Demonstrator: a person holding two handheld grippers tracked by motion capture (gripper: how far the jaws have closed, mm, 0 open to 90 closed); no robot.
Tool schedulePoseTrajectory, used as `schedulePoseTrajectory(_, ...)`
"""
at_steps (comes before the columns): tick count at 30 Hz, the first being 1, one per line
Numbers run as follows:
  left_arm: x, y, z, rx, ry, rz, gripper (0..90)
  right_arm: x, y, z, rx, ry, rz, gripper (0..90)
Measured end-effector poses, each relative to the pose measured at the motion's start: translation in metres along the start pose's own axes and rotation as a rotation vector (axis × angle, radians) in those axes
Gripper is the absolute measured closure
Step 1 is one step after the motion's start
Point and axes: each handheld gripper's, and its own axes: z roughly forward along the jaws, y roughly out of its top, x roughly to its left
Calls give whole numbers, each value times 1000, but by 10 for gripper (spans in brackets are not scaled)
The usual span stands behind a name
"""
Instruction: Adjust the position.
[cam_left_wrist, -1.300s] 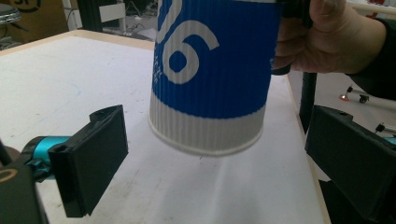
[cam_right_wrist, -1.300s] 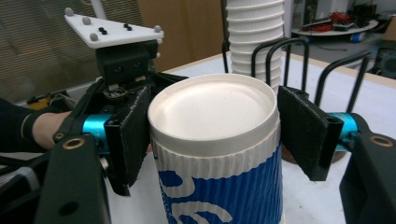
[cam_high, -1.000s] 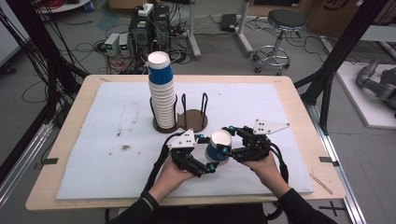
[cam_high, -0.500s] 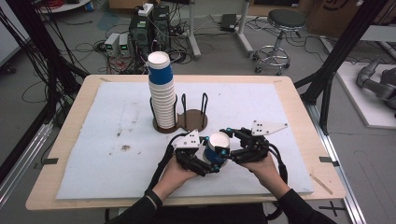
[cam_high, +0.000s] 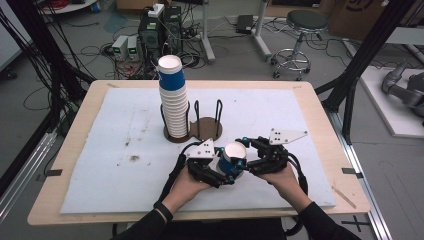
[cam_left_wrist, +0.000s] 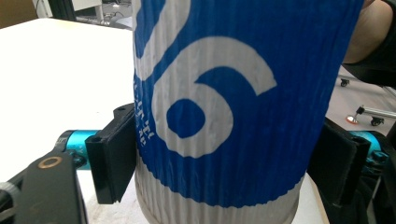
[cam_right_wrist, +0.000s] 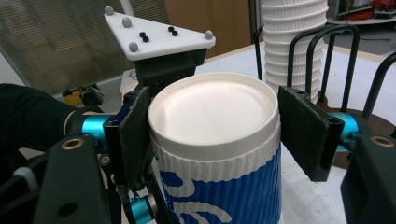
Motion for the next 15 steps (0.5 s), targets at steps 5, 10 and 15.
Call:
schedulePoseTrajectory(5, 1, 4, -2, 53, -1, 20, 204, -1, 5, -5, 10, -8, 4, 216)
schedulePoseTrajectory(10, 1, 12, -5, 138, 25, 47, 207, -1, 14, -13, 35, 5, 0, 201)
schedulePoseTrajectory(15, -1, 21, -8, 226, 60, 95, 214, -1, 19, -15, 124, 5, -24, 200)
